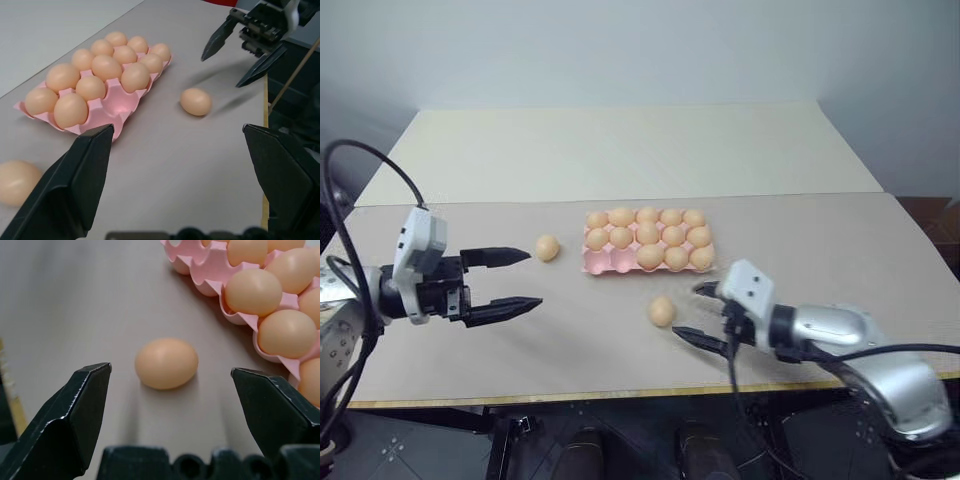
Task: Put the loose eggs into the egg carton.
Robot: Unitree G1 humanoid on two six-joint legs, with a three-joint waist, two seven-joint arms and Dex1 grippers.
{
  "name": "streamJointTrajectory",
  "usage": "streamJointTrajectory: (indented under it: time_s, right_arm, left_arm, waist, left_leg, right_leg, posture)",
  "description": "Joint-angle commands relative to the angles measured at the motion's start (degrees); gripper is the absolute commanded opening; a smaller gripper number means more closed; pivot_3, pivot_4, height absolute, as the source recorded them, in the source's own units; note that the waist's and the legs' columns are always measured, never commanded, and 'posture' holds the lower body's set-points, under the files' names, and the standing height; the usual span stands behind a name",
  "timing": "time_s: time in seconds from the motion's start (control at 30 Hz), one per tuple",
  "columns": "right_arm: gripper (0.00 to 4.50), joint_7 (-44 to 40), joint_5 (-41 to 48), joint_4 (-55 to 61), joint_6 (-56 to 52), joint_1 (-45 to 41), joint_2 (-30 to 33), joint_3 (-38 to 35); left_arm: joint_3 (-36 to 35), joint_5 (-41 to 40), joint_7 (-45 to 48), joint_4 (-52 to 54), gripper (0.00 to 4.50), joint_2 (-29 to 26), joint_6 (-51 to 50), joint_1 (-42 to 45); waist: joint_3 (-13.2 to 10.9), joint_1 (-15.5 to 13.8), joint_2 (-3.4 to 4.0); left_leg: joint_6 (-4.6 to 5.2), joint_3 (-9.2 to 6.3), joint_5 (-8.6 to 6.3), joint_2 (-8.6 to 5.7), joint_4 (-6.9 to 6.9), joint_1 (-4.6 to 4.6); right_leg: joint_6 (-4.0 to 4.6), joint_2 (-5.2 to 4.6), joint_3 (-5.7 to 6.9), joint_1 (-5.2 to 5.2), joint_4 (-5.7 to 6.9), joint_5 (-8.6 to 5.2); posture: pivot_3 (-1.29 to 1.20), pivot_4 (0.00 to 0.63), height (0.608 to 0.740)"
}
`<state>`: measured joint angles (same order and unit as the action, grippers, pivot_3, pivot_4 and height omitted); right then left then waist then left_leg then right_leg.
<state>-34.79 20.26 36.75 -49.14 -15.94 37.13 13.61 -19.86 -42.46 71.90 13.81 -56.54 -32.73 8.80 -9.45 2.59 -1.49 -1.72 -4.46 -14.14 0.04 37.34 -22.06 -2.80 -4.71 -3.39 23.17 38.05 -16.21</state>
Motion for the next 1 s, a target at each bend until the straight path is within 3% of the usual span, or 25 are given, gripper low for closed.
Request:
streamJointTrajectory:
  time_s: [0.03,0.23,0.27,0.33,0.53,0.8,0.97,1.0]
  right_arm:
    - [4.47,1.9,-5.7,-3.4,3.7,-2.0,-1.3,5.3]
    - [4.47,3.0,-10.2,-11.0,5.2,-4.3,-5.2,8.7]
    - [4.30,2.9,-10.6,-11.6,5.5,-4.6,-5.6,8.7]
    - [3.89,2.9,-10.9,-12.2,5.8,-4.8,-6.6,8.1]
    - [1.88,0.6,-9.1,-8.4,5.1,-4.4,-6.1,5.6]
    - [1.88,-1.0,-8.5,-6.6,3.4,-4.6,-5.3,4.7]
    - [2.91,-3.8,-5.0,-4.7,3.3,-7.0,-4.1,1.3]
    - [3.33,-4.0,-4.5,-4.3,3.4,-7.9,-4.8,1.2]
  left_arm:
    - [-0.6,-0.9,-0.3,1.8,4.50,-0.2,0.0,0.6]
    - [-2.6,-1.3,0.4,2.6,4.50,-0.9,0.2,-1.6]
    - [-2.9,-1.3,0.4,2.8,4.50,-0.9,0.3,-1.9]
    - [-3.5,-1.4,0.3,3.2,4.50,-0.7,0.3,-2.7]
    - [-5.0,-1.4,0.4,3.7,4.50,-0.5,0.7,-4.7]
    - [-4.9,-0.8,0.3,2.8,4.50,-0.5,1.2,-4.5]
    - [-5.2,-0.3,0.9,2.1,4.50,-1.1,1.3,-4.8]
    - [-5.2,-0.1,1.0,2.0,4.50,-1.2,1.4,-5.1]
  waist:
    - [0.0,0.0,0.00]
    - [0.0,0.0,0.00]
    - [0.0,0.1,0.00]
    - [0.0,0.1,0.00]
    - [0.0,0.0,0.00]
    - [0.0,0.0,0.00]
    - [0.0,0.1,0.00]
    - [0.0,0.2,0.00]
  left_leg:
    - [0.00,0.00,0.00,0.00,0.00,-0.02]
    - [0.00,0.00,0.00,0.00,0.00,-0.04]
    - [0.00,0.00,0.00,0.01,0.00,-0.02]
    - [0.00,0.00,0.00,0.01,0.00,0.00]
    - [0.00,-0.01,0.00,0.03,0.00,-0.02]
    - [0.00,-0.02,0.00,0.03,0.00,0.01]
    - [0.00,-0.02,0.00,0.03,0.00,0.00]
    - [0.00,-0.02,0.00,0.03,0.00,0.00]
  right_leg:
    - [0.00,0.00,0.00,0.01,-0.01,0.00]
    - [0.00,0.00,0.00,0.06,0.01,0.00]
    - [0.00,0.01,0.00,0.05,0.02,0.00]
    - [0.01,0.02,-0.01,0.05,0.03,0.00]
    - [0.01,0.03,-0.01,0.05,0.00,0.00]
    - [0.01,0.04,-0.01,0.02,0.02,0.01]
    - [0.01,0.04,-0.01,0.03,0.00,0.01]
    - [0.01,0.04,-0.01,0.04,0.02,0.01]
  posture:
    - [0.00,0.150,0.740]
    - [0.00,0.150,0.740]
    - [0.00,0.150,0.740]
    - [0.00,0.150,0.740]
    - [0.00,0.150,0.740]
    - [0.00,0.150,0.740]
    - [0.00,0.150,0.740]
    - [0.00,0.150,0.740]
